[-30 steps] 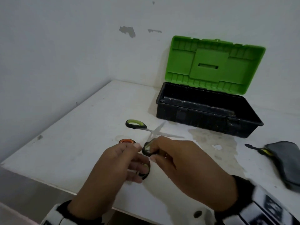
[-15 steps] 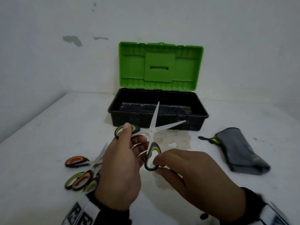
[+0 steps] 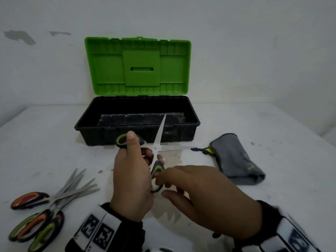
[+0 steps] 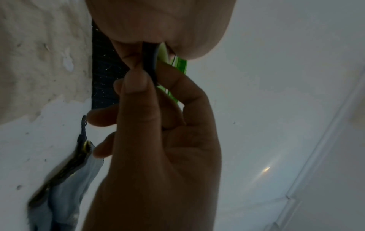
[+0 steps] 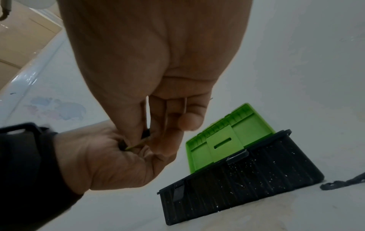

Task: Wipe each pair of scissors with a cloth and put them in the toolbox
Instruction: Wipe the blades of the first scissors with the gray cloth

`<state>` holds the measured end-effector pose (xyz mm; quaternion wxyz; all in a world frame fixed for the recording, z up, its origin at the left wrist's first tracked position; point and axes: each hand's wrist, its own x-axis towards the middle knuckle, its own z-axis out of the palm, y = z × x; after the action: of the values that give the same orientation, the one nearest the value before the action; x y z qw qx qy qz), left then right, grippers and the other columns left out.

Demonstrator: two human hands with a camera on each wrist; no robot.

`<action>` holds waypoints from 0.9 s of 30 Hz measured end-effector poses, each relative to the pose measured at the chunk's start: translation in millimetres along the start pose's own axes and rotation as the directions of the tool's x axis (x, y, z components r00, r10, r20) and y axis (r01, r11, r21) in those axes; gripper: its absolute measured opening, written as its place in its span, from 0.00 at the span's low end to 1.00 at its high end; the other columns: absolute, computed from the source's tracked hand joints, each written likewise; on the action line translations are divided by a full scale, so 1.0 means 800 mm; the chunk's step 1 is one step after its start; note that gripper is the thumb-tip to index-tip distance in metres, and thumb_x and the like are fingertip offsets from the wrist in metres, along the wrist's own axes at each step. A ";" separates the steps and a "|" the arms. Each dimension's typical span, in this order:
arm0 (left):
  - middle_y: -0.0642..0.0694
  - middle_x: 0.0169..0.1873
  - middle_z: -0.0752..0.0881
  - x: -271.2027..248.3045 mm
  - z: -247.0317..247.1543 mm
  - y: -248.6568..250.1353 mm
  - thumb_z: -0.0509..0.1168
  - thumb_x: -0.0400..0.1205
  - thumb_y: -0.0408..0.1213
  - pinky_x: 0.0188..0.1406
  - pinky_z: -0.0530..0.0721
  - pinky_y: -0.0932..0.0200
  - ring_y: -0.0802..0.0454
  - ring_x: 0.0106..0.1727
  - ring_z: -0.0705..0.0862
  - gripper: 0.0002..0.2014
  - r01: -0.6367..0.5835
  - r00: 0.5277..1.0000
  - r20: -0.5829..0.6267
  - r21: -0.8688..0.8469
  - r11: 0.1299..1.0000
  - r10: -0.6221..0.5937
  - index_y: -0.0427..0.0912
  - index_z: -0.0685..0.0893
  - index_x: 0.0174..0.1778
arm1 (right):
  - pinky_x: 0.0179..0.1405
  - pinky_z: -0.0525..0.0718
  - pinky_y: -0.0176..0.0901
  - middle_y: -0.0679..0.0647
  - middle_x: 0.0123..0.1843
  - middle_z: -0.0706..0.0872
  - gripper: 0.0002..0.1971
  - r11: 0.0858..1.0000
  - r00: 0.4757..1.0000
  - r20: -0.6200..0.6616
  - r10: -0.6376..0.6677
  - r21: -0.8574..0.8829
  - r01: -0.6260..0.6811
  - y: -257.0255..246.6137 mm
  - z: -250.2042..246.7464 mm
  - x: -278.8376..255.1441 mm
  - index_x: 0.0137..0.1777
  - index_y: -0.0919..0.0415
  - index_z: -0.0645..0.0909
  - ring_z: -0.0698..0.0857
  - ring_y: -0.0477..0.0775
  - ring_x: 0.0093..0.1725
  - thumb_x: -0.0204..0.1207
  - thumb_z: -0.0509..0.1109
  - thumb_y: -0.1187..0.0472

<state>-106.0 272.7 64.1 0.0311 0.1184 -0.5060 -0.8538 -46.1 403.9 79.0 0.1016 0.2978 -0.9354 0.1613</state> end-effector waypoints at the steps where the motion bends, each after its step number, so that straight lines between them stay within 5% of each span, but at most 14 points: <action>1: 0.48 0.27 0.77 0.002 0.003 -0.001 0.56 0.86 0.59 0.24 0.81 0.56 0.49 0.26 0.83 0.23 -0.017 1.000 0.003 0.016 1.000 0.017 0.39 0.79 0.53 | 0.40 0.86 0.43 0.39 0.51 0.86 0.13 0.998 0.999 0.025 0.021 0.053 -0.023 0.001 -0.005 -0.001 0.64 0.38 0.72 0.85 0.43 0.41 0.82 0.66 0.49; 3: 0.48 0.27 0.77 0.007 0.006 -0.003 0.55 0.86 0.59 0.24 0.78 0.57 0.46 0.31 0.83 0.22 -0.052 0.999 -0.012 0.071 0.996 0.053 0.41 0.80 0.49 | 0.40 0.84 0.38 0.36 0.52 0.85 0.15 0.978 0.992 0.062 0.111 0.169 -0.120 0.010 -0.019 -0.007 0.67 0.35 0.69 0.85 0.41 0.41 0.82 0.65 0.47; 5: 0.48 0.28 0.76 0.012 0.008 -0.005 0.55 0.86 0.59 0.17 0.73 0.61 0.48 0.28 0.83 0.21 -0.074 0.997 -0.009 0.085 0.994 0.075 0.44 0.79 0.48 | 0.37 0.81 0.32 0.37 0.45 0.88 0.14 0.932 0.963 -0.033 0.268 0.260 -0.251 0.031 -0.033 -0.016 0.64 0.38 0.72 0.86 0.40 0.38 0.80 0.66 0.45; 8: 0.48 0.28 0.74 0.018 0.012 -0.008 0.54 0.87 0.58 0.14 0.70 0.65 0.52 0.23 0.82 0.20 -0.097 0.995 0.026 0.089 0.991 0.095 0.43 0.78 0.49 | 0.31 0.73 0.27 0.43 0.35 0.88 0.07 0.801 0.806 -0.116 0.581 0.258 -0.541 0.089 -0.051 -0.031 0.46 0.45 0.82 0.83 0.40 0.33 0.75 0.70 0.45; 11: 0.48 0.29 0.75 0.025 0.017 -0.012 0.53 0.87 0.59 0.14 0.69 0.65 0.51 0.25 0.82 0.20 -0.103 0.994 0.052 0.113 0.988 0.098 0.46 0.78 0.46 | 0.27 0.70 0.36 0.49 0.31 0.85 0.16 0.621 0.619 -0.058 0.783 0.041 -0.783 0.163 -0.058 -0.038 0.32 0.54 0.82 0.81 0.45 0.32 0.78 0.69 0.46; 14: 0.49 0.29 0.75 0.032 0.025 -0.016 0.53 0.87 0.59 0.14 0.68 0.65 0.52 0.24 0.82 0.20 -0.108 0.992 0.076 0.112 0.988 0.100 0.45 0.77 0.49 | 0.27 0.66 0.42 0.55 0.24 0.74 0.27 0.480 0.485 0.018 0.874 -0.172 -0.860 0.222 -0.054 -0.036 0.24 0.63 0.71 0.74 0.52 0.27 0.80 0.66 0.45; 17: 0.49 0.28 0.74 0.038 0.034 -0.020 0.53 0.87 0.59 0.15 0.67 0.64 0.52 0.23 0.81 0.20 -0.111 0.991 0.092 0.119 0.987 0.100 0.45 0.77 0.50 | 0.36 0.72 0.43 0.55 0.28 0.75 0.27 0.418 0.406 0.098 0.909 -0.238 -0.877 0.254 -0.049 -0.032 0.26 0.63 0.71 0.76 0.54 0.31 0.84 0.62 0.47; 20: 0.49 0.28 0.75 0.044 0.039 -0.024 0.53 0.87 0.59 0.14 0.67 0.63 0.53 0.23 0.81 0.21 -0.112 0.990 0.098 0.110 0.988 0.101 0.44 0.77 0.50 | 0.36 0.79 0.43 0.61 0.37 0.87 0.22 0.403 0.384 0.125 0.915 -0.228 -0.886 0.270 -0.042 -0.028 0.32 0.68 0.81 0.81 0.56 0.32 0.82 0.64 0.52; 23: 0.50 0.26 0.76 0.048 0.043 -0.025 0.54 0.87 0.59 0.13 0.68 0.63 0.52 0.23 0.81 0.20 -0.105 0.991 0.096 0.087 0.991 0.096 0.44 0.76 0.48 | 0.47 0.85 0.46 0.63 0.43 0.91 0.14 0.460 0.455 0.065 0.888 -0.128 -0.879 0.277 -0.041 -0.026 0.42 0.70 0.88 0.88 0.59 0.43 0.78 0.71 0.56; 27: 0.50 0.26 0.75 0.053 0.049 -0.019 0.54 0.88 0.57 0.12 0.68 0.65 0.51 0.24 0.81 0.20 -0.125 0.988 0.096 0.052 0.991 0.120 0.43 0.76 0.47 | 0.31 0.76 0.39 0.55 0.33 0.87 0.13 0.566 0.556 -0.117 0.823 0.078 -0.821 0.262 -0.050 -0.022 0.34 0.66 0.85 0.83 0.50 0.34 0.75 0.74 0.57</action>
<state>-155.2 306.6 61.4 0.0565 0.0482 -0.5375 -0.8400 -151.9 589.3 60.8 0.0781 -0.1836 -0.9555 0.2172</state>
